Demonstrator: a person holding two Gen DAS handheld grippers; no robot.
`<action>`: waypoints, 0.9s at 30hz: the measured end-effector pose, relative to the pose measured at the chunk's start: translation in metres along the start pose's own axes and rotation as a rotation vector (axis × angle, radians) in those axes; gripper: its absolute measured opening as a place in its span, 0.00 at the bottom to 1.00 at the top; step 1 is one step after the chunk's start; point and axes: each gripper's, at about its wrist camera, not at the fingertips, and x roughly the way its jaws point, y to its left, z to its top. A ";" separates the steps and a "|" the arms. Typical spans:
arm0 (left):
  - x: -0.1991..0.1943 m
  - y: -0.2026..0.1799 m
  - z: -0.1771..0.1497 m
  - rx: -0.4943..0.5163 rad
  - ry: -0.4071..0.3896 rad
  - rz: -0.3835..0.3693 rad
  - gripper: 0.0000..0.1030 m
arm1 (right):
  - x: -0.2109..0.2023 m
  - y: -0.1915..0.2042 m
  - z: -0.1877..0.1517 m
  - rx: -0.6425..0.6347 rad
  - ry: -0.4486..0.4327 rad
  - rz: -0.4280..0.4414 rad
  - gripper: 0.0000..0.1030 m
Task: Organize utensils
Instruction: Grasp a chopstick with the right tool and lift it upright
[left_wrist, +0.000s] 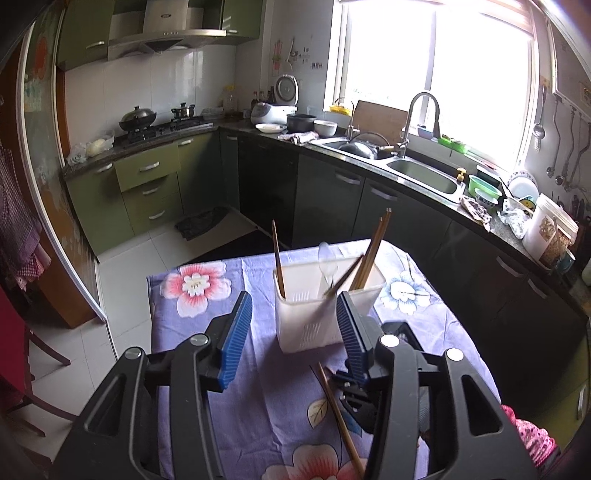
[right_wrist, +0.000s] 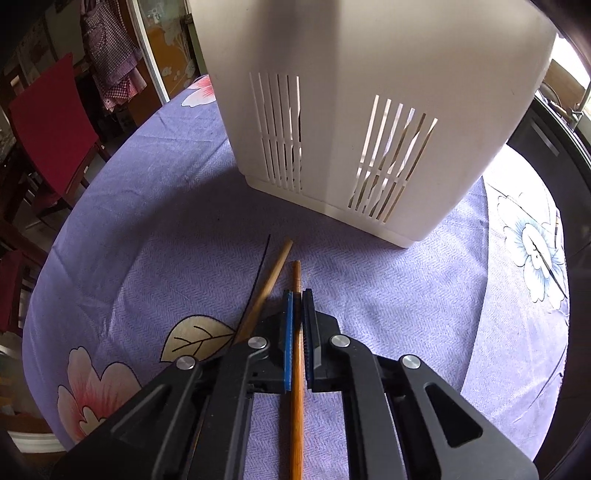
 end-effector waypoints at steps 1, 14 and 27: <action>0.003 0.000 -0.007 0.002 0.019 -0.002 0.44 | -0.002 -0.003 -0.001 0.006 -0.003 -0.002 0.05; 0.090 -0.016 -0.088 0.019 0.290 -0.032 0.44 | -0.079 -0.038 0.006 0.082 -0.148 0.031 0.05; 0.181 -0.046 -0.121 0.033 0.499 0.052 0.44 | -0.180 -0.060 0.009 0.105 -0.334 0.044 0.05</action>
